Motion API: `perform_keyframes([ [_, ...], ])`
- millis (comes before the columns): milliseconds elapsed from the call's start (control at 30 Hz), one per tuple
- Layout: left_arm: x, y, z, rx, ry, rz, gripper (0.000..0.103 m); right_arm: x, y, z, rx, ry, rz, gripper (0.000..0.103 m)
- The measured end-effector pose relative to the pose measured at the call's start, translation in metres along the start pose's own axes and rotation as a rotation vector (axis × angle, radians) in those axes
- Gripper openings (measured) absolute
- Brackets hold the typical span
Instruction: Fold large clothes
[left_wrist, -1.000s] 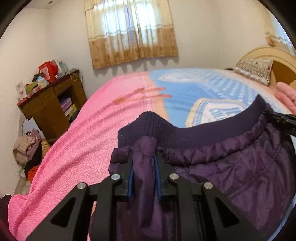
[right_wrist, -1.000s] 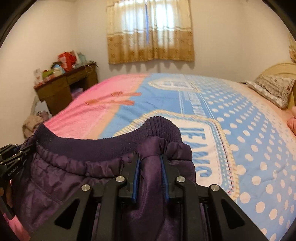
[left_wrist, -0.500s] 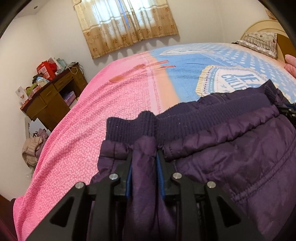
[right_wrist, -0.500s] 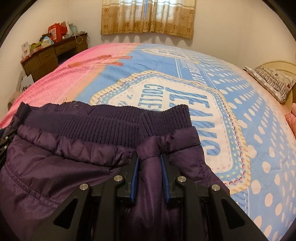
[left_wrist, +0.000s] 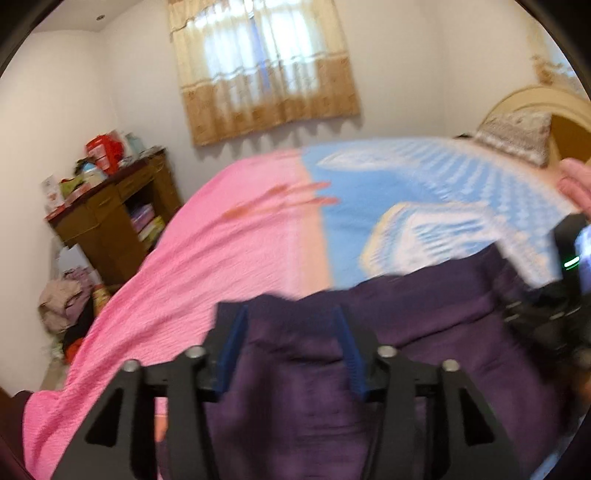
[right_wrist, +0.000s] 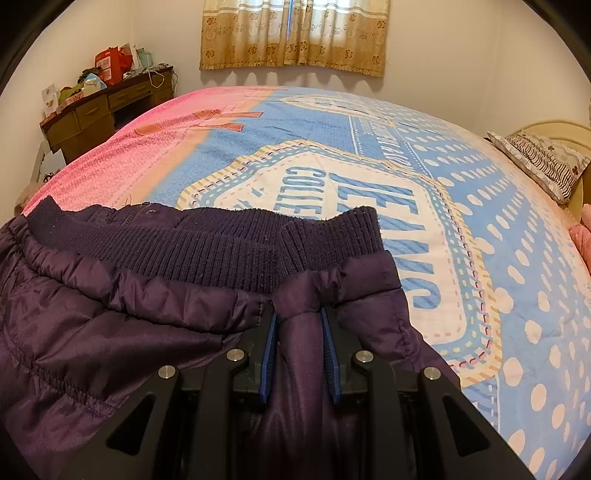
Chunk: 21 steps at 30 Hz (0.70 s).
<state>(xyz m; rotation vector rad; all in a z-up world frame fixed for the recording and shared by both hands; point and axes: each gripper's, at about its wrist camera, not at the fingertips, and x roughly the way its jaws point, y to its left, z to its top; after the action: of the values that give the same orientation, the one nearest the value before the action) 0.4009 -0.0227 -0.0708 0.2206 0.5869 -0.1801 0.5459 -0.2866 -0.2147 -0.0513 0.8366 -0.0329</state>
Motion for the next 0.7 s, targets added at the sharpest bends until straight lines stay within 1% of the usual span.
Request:
perform_keyframes([
  [67, 0.002, -0.018, -0.001, 0.030, 0.008, -0.030, 0.062, -0.001, -0.001, 0.000, 0.010, -0.001, 0.010, 0.024],
  [100, 0.009, -0.028, -0.006, 0.045, 0.025, -0.038, 0.063, -0.001, -0.001, 0.000, 0.012, -0.002, 0.012, 0.024],
  [133, 0.016, -0.032, -0.010, 0.059, 0.044, -0.033, 0.063, -0.001, -0.001, 0.000, 0.015, -0.004, 0.014, 0.024],
  [167, 0.032, -0.041, -0.020, 0.081, 0.091, -0.012, 0.063, -0.002, -0.002, -0.001, 0.020, -0.005, 0.018, 0.024],
  [200, 0.042, -0.043, -0.025, 0.089, 0.117, 0.001, 0.064, -0.002, -0.003, -0.001, 0.024, -0.007, 0.022, 0.024],
  [233, 0.053, -0.043, -0.033, 0.088, 0.147, 0.007, 0.065, -0.003, -0.004, -0.002, 0.033, -0.008, 0.031, 0.024],
  [267, 0.063, -0.040, -0.042, 0.061, 0.161, -0.003, 0.067, -0.003, -0.005, -0.003, 0.039, -0.008, 0.036, 0.024],
  [300, 0.065, -0.039, -0.044, 0.051, 0.157, -0.003, 0.067, -0.004, -0.006, -0.003, 0.045, -0.008, 0.043, 0.024],
  [367, 0.061, -0.043, -0.047, 0.065, 0.132, 0.024, 0.067, -0.005, -0.007, -0.005, 0.050, -0.010, 0.048, 0.024],
  [433, 0.059, -0.044, -0.052, 0.069, 0.119, 0.031, 0.067, -0.006, -0.007, -0.007, 0.052, -0.014, 0.050, 0.025],
  [533, 0.058, -0.036, -0.054, 0.037, 0.118, -0.007, 0.067, -0.009, -0.008, -0.011, 0.057, -0.019, 0.052, 0.025],
  [700, 0.058, -0.035, -0.056, 0.025, 0.121, -0.029, 0.067, -0.011, -0.010, -0.015, 0.068, -0.025, 0.064, 0.025],
])
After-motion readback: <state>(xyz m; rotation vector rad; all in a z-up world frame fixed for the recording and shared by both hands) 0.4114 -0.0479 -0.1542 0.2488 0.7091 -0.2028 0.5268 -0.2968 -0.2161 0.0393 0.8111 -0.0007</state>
